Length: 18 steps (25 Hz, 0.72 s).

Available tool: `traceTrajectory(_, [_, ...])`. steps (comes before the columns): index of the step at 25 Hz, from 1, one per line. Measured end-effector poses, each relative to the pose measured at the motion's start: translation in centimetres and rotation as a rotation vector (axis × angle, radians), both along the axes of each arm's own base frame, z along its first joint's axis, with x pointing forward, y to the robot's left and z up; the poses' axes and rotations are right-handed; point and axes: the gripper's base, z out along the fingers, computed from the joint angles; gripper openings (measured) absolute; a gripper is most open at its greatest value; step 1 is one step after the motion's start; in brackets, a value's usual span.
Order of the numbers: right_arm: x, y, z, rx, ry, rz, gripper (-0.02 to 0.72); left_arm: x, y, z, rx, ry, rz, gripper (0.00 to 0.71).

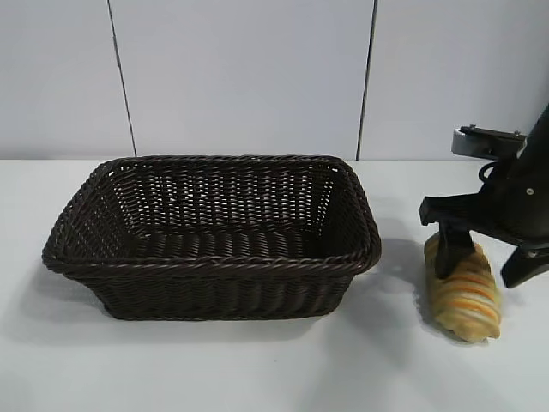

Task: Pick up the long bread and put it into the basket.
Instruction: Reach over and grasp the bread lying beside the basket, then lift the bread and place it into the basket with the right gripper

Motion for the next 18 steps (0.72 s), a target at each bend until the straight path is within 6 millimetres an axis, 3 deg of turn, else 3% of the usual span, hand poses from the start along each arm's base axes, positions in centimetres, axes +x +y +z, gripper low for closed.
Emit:
traceTrajectory(3, [0.6, 0.1, 1.0, 0.0, 0.023, 0.007, 0.094, 0.0, 0.0, 0.0, 0.0, 0.0, 0.0, 0.694])
traceTrajectory(5, [1.1, 0.2, 2.7, 0.005, -0.002, 0.01, 0.092, 0.0, 0.0, 0.0, 0.0, 0.0, 0.0, 0.694])
traceTrajectory(11, [2.1, 0.4, 10.6, 0.022, -0.145, 0.026, 0.092, 0.0, 0.0, 0.0, 0.0, 0.0, 0.0, 0.694])
traceTrajectory(13, [2.3, 0.4, 12.4, 0.025, -0.165, 0.031, 0.08, 0.0, 0.0, 0.0, 0.0, 0.0, 0.0, 0.694])
traceTrajectory(18, [2.6, 1.0, 13.8, 0.018, -0.171, 0.084, 0.076, 0.0, 0.0, 0.0, 0.0, 0.0, 0.0, 0.694])
